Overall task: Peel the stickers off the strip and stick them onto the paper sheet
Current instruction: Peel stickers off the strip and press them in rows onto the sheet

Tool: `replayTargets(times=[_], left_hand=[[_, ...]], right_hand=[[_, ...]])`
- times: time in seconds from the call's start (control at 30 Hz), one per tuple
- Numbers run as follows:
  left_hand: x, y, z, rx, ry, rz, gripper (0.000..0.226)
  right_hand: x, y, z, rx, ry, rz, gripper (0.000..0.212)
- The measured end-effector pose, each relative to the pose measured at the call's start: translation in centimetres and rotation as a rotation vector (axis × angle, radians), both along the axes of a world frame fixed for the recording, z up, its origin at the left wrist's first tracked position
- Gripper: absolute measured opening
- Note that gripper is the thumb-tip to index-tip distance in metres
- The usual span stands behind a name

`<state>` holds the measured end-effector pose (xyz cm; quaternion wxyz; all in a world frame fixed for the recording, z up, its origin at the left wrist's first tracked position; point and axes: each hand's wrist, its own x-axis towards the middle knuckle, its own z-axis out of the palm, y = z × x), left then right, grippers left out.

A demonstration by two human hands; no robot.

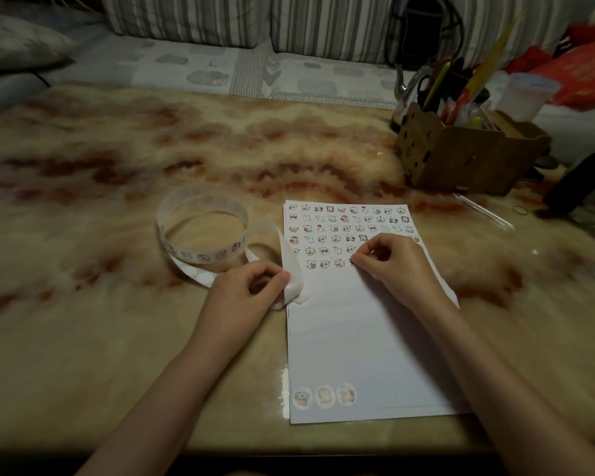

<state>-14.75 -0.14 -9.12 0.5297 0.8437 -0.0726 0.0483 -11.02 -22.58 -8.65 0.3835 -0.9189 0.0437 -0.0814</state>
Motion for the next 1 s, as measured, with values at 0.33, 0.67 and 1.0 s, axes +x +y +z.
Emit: replayTargets(times=[0.33, 0.67, 1.0], left_hand=[[-0.2, 0.0, 0.1, 0.001, 0.001, 0.0, 0.014], [-0.2, -0.1, 0.3, -0.025, -0.001, 0.004, 0.014], [0.1, 0.2, 1.0, -0.336, -0.011, 0.105, 0.01]], right_hand=[[0.2, -0.5, 0.2, 0.044, 0.004, -0.022, 0.021], [0.7, -0.8, -0.1, 0.039, 0.039, -0.018, 0.011], [-2.4, 4.6, 2.5, 0.404, -0.094, 0.326, 0.012]])
